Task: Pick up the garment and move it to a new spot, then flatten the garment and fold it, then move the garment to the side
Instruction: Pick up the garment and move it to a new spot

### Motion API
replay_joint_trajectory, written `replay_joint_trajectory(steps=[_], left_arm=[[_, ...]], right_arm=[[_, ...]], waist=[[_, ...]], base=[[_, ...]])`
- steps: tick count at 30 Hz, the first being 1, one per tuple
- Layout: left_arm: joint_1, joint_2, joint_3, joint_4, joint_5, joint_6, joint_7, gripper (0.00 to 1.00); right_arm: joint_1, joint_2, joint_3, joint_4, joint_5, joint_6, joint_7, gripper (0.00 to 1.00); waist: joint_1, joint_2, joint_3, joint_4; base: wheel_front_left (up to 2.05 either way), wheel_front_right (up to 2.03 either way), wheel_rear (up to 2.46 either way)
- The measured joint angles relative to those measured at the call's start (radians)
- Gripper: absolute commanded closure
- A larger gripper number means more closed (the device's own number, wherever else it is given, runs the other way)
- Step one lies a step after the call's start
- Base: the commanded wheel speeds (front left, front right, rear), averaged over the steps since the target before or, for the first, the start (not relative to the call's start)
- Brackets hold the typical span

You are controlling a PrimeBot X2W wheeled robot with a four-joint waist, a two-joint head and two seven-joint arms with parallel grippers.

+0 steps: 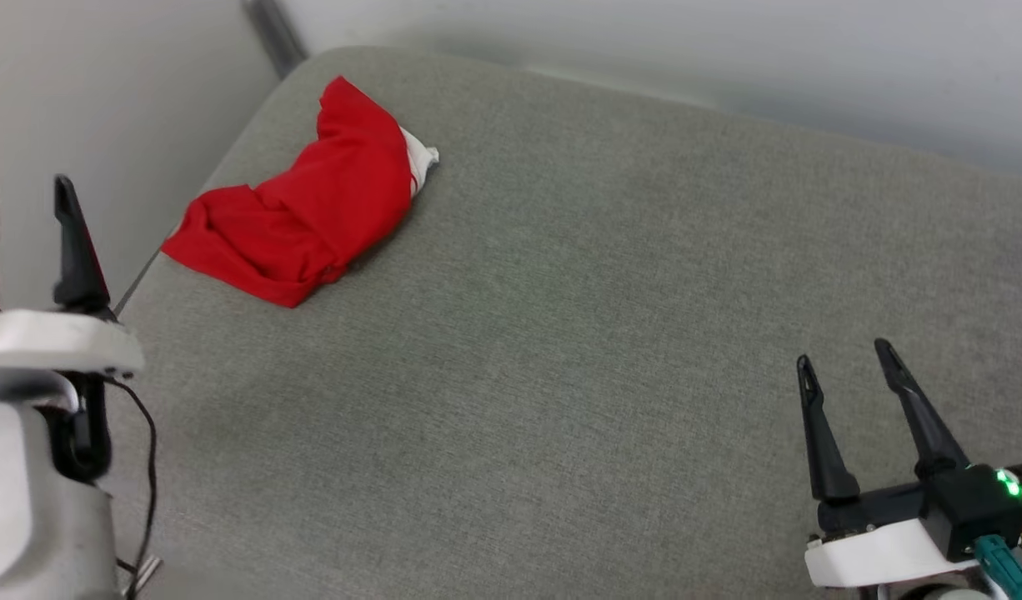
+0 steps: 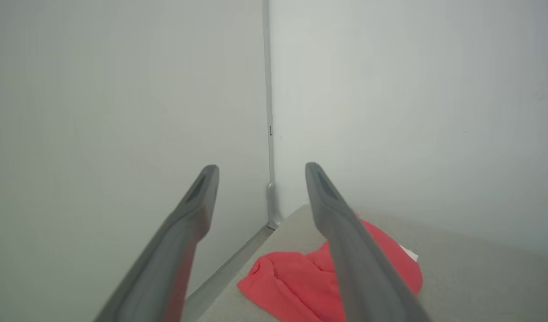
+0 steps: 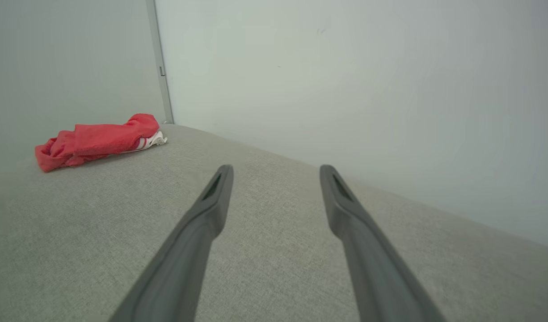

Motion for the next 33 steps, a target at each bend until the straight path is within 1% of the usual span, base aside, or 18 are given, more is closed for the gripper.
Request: replay_joint_trajectory(steps=[2,5,7,10,15,17,20,22,25,28,29,30,32,33], left_arm=[[-0.078,0.041,-0.013,0.054,-0.011,-0.007,0.000,0.00],[-0.199,0.105,-0.058,0.149,-0.020,-0.012,0.000,0.00],[-0.270,0.139,-0.082,0.205,-0.060,-0.014,0.005,0.00],[-0.364,0.202,-0.164,0.264,-0.129,-0.015,0.053,0.00],[-0.475,0.308,-0.298,0.326,-0.285,-0.015,0.218,0.00],[-0.505,0.335,-0.358,0.329,-0.377,-0.015,0.313,0.00],[-0.521,0.375,-0.457,0.309,-0.517,-0.015,0.483,0.00],[-0.530,0.414,-0.519,0.294,-0.582,-0.015,0.580,0.00],[-0.541,0.464,-0.611,0.285,-0.650,-0.015,0.705,0.00],[-0.545,0.476,-0.673,0.288,-0.747,-0.015,0.829,0.00],[-0.553,0.481,-0.686,0.294,-0.766,-0.015,0.853,0.00],[-0.553,0.481,-0.686,0.294,-0.766,-0.015,0.853,0.00],[-0.576,0.498,-0.724,0.319,-0.812,-0.015,0.917,0.00],[-0.576,0.498,-0.724,0.319,-0.812,-0.015,0.917,0.00]], right_arm=[[-0.014,0.000,-0.009,-0.016,-0.016,0.000,0.000,0.00],[-0.033,0.000,-0.018,-0.043,-0.034,0.000,0.000,0.00],[-0.047,-0.005,-0.017,-0.062,-0.046,0.000,0.000,0.00],[-0.072,-0.017,-0.016,-0.093,-0.058,0.000,0.000,0.00],[-0.115,-0.038,-0.011,-0.137,-0.070,0.000,0.000,0.00],[-0.126,-0.041,-0.004,-0.151,-0.077,0.000,0.000,0.00],[-0.137,-0.046,0.003,-0.175,-0.084,0.000,0.000,0.00],[-0.145,-0.050,0.007,-0.186,-0.085,0.000,0.000,0.00],[-0.155,-0.057,0.012,-0.199,-0.093,0.000,0.000,0.00],[-0.164,-0.062,0.018,-0.211,-0.096,0.000,0.000,0.00],[-0.169,-0.062,0.019,-0.214,-0.099,0.000,0.000,0.00],[-0.169,-0.062,0.019,-0.214,-0.099,0.000,0.000,0.00],[-0.174,-0.064,0.024,-0.219,-0.104,0.000,0.000,0.00],[-0.174,-0.064,0.024,-0.219,-0.104,0.000,0.000,0.00]], waist=[[0.0000,0.0000,0.035,-0.014],[0.0000,0.0000,0.088,-0.033],[0.0001,0.0000,0.123,-0.045],[0.0001,0.0000,0.175,-0.062],[0.0001,0.0000,0.257,-0.084],[0.0001,0.0000,0.286,-0.092],[0.0001,0.0000,0.324,-0.103],[0.0001,0.0000,0.346,-0.110],[0.0001,0.0000,0.375,-0.120],[0.0001,0.0000,0.399,-0.130],[0.0001,0.0000,0.407,-0.134],[0.0001,0.0000,0.407,-0.134],[0.0000,0.0000,0.431,-0.145],[0.0000,0.0000,0.431,-0.145]], base=[[0.00,0.00,0.00],[0.00,0.00,0.00],[0.00,0.00,0.00],[0.00,0.00,0.00],[0.00,0.00,0.00],[0.00,0.00,0.00],[0.00,0.00,0.00],[0.00,0.00,0.00],[0.00,0.00,0.00],[0.00,0.00,0.00],[0.00,0.00,0.00],[0.00,0.00,0.00],[0.00,0.00,0.00],[0.00,0.00,0.00]])
